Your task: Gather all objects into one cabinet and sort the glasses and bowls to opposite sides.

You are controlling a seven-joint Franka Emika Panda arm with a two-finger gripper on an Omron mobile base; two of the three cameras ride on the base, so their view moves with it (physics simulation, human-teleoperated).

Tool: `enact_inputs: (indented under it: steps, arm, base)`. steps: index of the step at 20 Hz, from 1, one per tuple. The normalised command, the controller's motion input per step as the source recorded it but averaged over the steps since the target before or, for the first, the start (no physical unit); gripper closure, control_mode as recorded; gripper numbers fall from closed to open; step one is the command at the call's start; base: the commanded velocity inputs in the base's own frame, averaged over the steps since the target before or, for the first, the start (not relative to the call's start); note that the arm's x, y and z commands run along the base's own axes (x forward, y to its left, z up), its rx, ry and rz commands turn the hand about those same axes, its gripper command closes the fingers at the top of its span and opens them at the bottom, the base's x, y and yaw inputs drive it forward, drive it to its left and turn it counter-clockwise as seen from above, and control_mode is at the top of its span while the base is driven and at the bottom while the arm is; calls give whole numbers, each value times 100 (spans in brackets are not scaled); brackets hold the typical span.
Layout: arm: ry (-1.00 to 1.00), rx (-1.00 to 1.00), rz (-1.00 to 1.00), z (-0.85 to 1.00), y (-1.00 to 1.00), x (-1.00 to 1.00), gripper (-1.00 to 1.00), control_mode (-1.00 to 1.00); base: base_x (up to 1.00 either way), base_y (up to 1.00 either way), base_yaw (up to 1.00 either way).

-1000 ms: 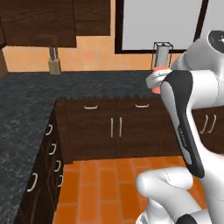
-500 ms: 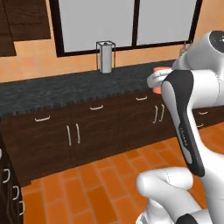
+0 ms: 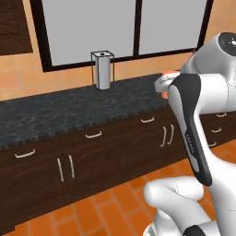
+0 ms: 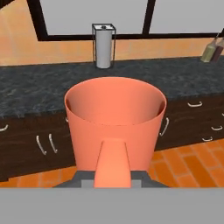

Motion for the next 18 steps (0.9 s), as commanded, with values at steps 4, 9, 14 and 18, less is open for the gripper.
enact_inputs:
  steps: [4,9,14,18]
  arm:
    - [0,0,0,0,0,0,100,100]
    - [0,0,0,0,0,0,100,100]
    - [0,0,0,0,0,0,100,100]
    - [0,0,0,0,0,0,100,100]
  base:
    - [55,-100,0]
    - [41,-100,0]
    - [31,-100,0]
    - [50,-85,0]
